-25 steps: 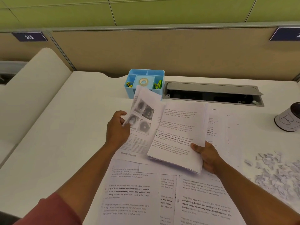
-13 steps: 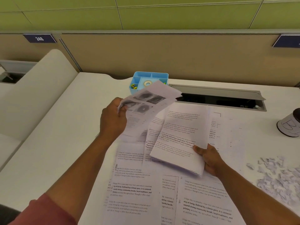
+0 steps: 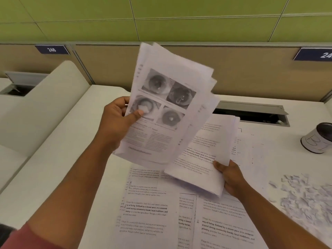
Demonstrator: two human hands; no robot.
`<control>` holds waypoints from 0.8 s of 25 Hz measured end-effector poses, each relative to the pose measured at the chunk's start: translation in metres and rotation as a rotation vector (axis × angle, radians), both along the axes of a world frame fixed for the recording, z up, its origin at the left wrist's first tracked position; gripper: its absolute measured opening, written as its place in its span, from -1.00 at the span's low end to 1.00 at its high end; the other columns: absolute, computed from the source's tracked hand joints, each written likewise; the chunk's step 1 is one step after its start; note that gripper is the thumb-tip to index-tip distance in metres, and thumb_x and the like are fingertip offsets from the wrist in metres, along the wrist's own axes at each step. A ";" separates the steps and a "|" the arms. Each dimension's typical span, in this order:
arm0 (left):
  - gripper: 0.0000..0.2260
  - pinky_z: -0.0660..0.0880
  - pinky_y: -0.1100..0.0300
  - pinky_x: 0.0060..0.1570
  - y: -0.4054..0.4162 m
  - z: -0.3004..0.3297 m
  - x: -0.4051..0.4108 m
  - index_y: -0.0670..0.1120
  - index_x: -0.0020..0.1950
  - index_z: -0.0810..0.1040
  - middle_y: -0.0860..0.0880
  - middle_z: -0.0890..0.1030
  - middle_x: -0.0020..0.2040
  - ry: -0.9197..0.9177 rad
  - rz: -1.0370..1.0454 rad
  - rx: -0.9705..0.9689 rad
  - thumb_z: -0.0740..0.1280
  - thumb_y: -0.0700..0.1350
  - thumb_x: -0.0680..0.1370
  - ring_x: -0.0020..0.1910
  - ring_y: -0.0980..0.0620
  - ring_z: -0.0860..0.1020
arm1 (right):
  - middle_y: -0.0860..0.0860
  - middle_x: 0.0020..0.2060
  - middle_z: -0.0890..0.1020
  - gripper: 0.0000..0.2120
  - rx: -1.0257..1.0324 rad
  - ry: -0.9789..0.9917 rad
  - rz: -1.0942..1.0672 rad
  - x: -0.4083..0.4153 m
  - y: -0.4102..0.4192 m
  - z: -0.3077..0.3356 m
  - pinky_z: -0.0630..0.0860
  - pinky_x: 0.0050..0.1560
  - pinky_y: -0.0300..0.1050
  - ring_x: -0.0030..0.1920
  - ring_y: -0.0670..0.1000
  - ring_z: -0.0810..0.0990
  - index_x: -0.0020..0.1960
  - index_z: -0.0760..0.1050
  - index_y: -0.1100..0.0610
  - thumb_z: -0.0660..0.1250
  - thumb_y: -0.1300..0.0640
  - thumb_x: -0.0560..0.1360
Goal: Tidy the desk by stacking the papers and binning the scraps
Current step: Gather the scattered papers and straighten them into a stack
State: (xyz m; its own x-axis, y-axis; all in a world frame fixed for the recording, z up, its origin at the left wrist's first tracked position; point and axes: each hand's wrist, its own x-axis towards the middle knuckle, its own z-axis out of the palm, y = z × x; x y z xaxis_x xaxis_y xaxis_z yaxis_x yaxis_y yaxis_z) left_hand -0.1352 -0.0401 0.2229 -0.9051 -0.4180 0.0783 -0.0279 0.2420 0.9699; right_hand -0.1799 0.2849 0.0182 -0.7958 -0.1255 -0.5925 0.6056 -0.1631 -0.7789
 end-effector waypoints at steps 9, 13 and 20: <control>-0.76 0.61 -0.11 0.13 0.024 -0.102 0.013 -0.01 0.14 0.62 -0.05 0.72 0.05 -0.414 0.101 0.275 0.50 -0.22 0.52 0.05 -0.12 0.67 | 0.13 0.13 0.71 -0.66 -0.087 0.061 0.144 0.037 0.004 0.042 0.64 0.07 0.26 0.09 0.23 0.70 0.34 0.50 0.05 0.34 0.24 0.58; -0.63 0.58 -0.11 0.14 0.028 -0.121 0.025 0.04 0.30 0.48 -0.07 0.65 0.19 -0.513 0.016 0.273 0.44 -0.24 0.56 0.12 -0.12 0.64 | 0.12 0.20 0.68 -0.71 -0.161 0.049 0.129 0.050 0.014 0.049 0.59 0.18 0.29 0.18 0.22 0.67 0.36 0.48 0.05 0.25 0.08 0.65; -0.71 0.59 0.08 -0.10 0.053 -0.124 0.042 0.14 0.36 0.44 0.05 0.67 0.15 -0.680 -0.213 0.269 0.26 -0.15 0.69 0.09 0.00 0.66 | 0.07 0.19 0.69 -0.70 -0.141 0.091 0.134 0.066 0.008 0.056 0.55 0.23 0.30 0.19 0.16 0.67 0.34 0.50 0.03 0.26 0.01 0.63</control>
State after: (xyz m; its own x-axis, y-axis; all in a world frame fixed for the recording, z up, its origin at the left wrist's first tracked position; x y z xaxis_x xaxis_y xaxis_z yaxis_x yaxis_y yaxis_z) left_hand -0.0936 0.0133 0.0985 -0.7808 -0.1542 -0.6055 -0.6196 0.0666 0.7820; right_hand -0.1141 0.2934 0.0738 -0.8158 -0.3103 -0.4880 0.5573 -0.1966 -0.8067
